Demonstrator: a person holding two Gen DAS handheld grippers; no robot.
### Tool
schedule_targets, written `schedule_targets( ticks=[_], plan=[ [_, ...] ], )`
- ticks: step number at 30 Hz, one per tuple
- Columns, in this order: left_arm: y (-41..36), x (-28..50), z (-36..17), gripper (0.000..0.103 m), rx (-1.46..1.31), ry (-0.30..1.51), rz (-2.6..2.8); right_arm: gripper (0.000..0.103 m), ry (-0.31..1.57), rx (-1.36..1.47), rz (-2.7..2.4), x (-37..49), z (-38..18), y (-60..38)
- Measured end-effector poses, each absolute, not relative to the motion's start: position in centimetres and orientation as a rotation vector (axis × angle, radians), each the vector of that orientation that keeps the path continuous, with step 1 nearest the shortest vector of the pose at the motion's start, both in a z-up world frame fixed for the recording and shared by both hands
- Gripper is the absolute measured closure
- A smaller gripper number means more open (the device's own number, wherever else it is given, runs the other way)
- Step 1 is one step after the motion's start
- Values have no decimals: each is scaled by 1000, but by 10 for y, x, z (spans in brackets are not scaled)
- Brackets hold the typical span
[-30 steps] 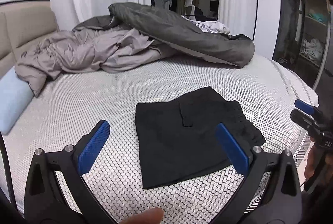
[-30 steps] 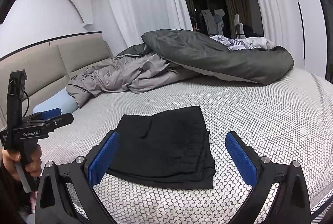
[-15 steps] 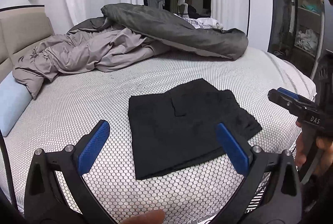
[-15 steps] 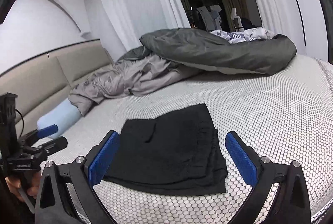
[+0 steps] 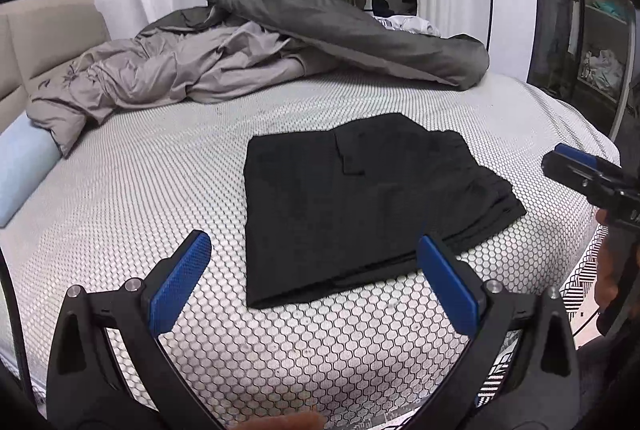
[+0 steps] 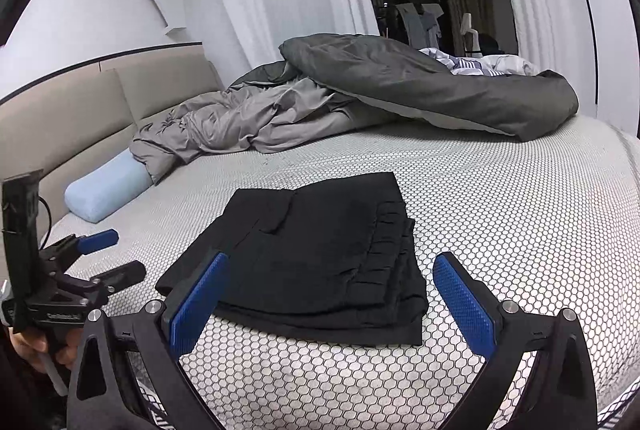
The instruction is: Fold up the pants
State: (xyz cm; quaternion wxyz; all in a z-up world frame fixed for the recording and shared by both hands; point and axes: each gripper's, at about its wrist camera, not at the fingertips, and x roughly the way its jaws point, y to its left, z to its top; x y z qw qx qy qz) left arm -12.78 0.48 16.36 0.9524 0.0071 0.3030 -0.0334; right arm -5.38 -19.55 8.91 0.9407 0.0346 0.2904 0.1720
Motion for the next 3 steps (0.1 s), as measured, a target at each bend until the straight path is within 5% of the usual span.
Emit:
schedule_targets(
  ticks=[3],
  plan=[
    [6,-126,154,1,5,629,-72,0,593,46,358,-56,89,-190]
  ],
)
